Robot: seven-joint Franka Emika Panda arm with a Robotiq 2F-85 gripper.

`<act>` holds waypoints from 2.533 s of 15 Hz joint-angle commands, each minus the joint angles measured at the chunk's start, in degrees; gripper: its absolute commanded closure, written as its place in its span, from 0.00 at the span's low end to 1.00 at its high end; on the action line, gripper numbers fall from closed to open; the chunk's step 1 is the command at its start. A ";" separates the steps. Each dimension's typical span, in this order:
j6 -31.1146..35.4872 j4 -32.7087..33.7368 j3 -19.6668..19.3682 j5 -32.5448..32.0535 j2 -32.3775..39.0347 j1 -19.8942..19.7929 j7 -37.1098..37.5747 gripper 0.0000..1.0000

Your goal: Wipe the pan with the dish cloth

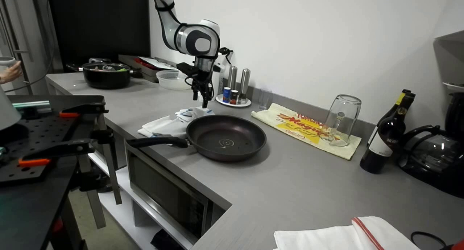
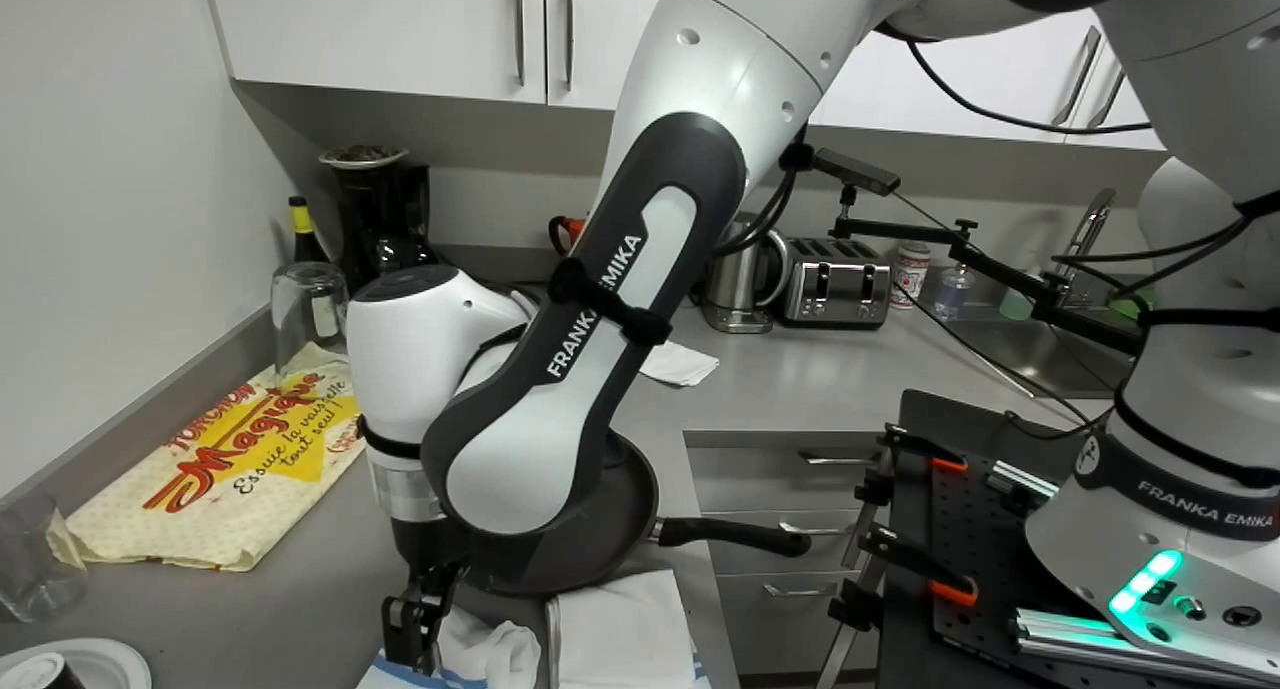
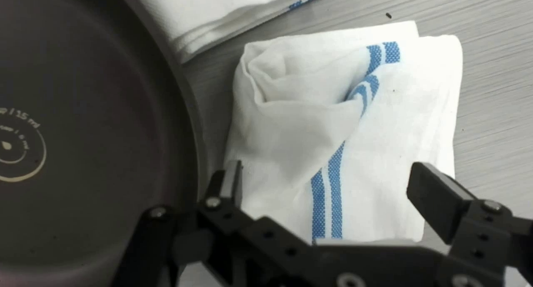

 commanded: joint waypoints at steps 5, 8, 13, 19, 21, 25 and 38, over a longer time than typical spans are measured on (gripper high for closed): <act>0.61 4.61 -0.09 0.17 4.93 0.72 0.78 0.00; 1.41 5.65 -0.55 -0.20 6.73 0.88 0.61 0.00; 1.32 7.70 -0.47 0.19 9.61 0.91 0.72 0.00; -0.02 9.93 0.47 1.06 11.64 0.23 0.28 0.33; -0.36 10.46 0.51 1.30 11.99 0.13 0.28 0.47; -1.14 10.61 0.73 1.56 11.47 -0.30 0.10 0.79; -11.90 5.49 5.12 7.96 -5.00 -5.05 0.63 0.97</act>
